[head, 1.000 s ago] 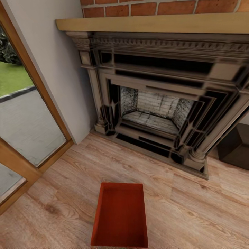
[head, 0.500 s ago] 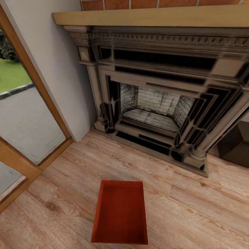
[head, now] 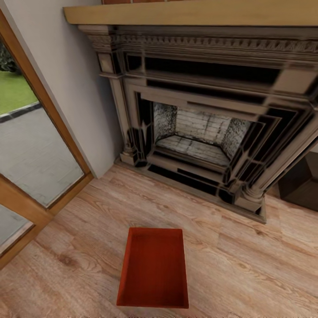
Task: Move the two storage containers from the living room to the garage. In the garage, place one container on the floor and stack the other container on top of it (either order is fine).
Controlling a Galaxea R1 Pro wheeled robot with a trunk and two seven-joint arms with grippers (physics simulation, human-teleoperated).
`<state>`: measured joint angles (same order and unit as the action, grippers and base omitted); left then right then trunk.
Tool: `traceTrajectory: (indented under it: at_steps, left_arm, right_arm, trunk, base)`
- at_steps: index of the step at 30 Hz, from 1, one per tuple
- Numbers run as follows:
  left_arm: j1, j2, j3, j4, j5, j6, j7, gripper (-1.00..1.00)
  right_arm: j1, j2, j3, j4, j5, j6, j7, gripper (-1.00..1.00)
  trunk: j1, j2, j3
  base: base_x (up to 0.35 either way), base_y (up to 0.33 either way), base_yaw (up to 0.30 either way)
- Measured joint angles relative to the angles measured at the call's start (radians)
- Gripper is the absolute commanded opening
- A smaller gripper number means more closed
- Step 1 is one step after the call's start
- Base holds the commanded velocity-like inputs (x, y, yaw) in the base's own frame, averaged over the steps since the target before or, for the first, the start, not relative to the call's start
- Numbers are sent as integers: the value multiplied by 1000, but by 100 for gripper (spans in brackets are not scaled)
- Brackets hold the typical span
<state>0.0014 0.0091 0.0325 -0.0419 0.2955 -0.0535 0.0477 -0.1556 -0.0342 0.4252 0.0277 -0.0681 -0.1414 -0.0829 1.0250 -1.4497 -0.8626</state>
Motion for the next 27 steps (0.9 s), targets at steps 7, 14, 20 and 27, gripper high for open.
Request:
traceTrajectory:
  at_steps: [7,14,20,27]
  left_arm:
    - [0,0,0,0,0,0,0,100]
    - [0,0,0,0,0,0,0,100]
    - [0,0,0,0,0,0,0,100]
    - [0,0,0,0,0,0,0,100]
  right_arm:
    - [0,0,-1,0,0,0,0,100]
    - [0,0,-1,0,0,0,0,100]
    - [0,0,-1,0,0,0,0,100]
    - [0,0,-1,0,0,0,0,100]
  trunk:
    - [0,0,-11]
    - [0,0,-22]
    - [0,0,-32]
    - [0,0,-43]
  base:
    - [0,0,0]
    - [0,0,0]
    - [0,0,0]
    - [0,0,0]
